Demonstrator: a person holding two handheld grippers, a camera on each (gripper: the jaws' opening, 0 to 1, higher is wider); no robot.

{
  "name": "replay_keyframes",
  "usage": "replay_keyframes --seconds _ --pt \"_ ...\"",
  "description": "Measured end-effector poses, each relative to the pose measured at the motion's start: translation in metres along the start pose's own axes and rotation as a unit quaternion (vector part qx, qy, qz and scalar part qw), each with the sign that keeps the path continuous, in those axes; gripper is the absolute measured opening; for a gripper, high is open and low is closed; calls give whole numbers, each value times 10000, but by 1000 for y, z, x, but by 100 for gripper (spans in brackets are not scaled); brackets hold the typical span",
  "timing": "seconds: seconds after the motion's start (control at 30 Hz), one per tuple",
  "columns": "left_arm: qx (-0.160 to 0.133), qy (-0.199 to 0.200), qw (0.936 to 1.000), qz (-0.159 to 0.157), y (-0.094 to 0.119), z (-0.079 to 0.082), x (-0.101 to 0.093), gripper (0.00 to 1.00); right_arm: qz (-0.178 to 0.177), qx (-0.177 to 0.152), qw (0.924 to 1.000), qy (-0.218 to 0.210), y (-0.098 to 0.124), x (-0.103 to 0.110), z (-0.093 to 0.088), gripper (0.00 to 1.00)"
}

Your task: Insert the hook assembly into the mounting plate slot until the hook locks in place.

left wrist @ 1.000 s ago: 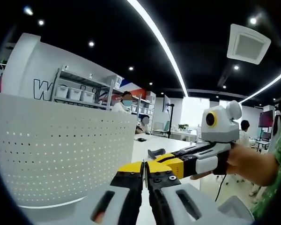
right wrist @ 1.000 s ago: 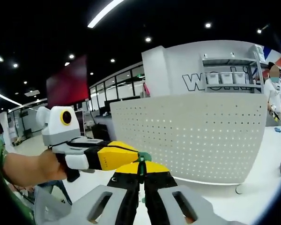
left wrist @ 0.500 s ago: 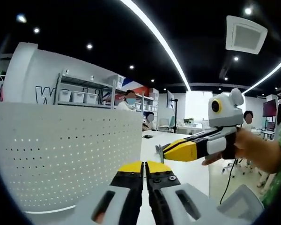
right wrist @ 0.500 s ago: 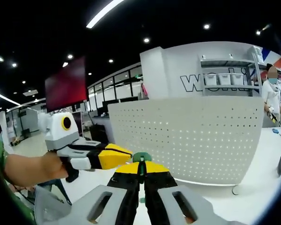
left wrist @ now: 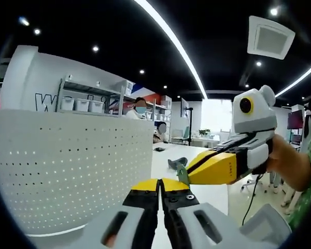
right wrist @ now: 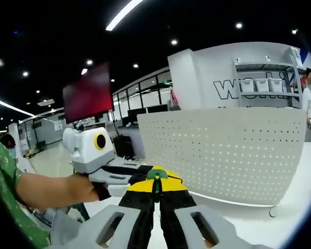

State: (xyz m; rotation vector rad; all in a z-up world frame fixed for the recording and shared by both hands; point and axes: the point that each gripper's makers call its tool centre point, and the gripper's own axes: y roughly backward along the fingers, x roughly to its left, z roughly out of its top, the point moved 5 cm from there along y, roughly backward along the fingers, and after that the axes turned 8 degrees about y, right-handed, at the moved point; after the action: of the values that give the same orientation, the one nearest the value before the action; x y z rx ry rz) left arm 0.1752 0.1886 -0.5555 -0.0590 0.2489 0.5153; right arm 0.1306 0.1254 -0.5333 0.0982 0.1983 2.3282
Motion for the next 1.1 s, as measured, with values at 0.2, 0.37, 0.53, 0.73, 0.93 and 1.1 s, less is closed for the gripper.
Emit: replay_keyframes --seconds 0.2,0.37,0.53,0.73,0.93,1.1 --pt "8 127 9999 15 -1 -1 0 1 3 -42 10000 -7 0 -1 1 1" --pt "-65 6 10000 -7 -2 2 1 2 -8 -91 10000 -11 0 -1 1 0" --pt "-71 -284 9996 28 0 4 1 2 -32 -116 9999 14 1 -2 3 0" --pt "-52 -313 9994 140 5 4 6 6 -206 -178 9996 6 7 -12 6 0" --pt "-56 -359 9993 58 7 4 3 13 -467 -159 9987 105 14 -23 8 0" --pt "-18 -411 9992 -7 7 3 -2 19 -531 -180 9984 92 18 -28 9 0"
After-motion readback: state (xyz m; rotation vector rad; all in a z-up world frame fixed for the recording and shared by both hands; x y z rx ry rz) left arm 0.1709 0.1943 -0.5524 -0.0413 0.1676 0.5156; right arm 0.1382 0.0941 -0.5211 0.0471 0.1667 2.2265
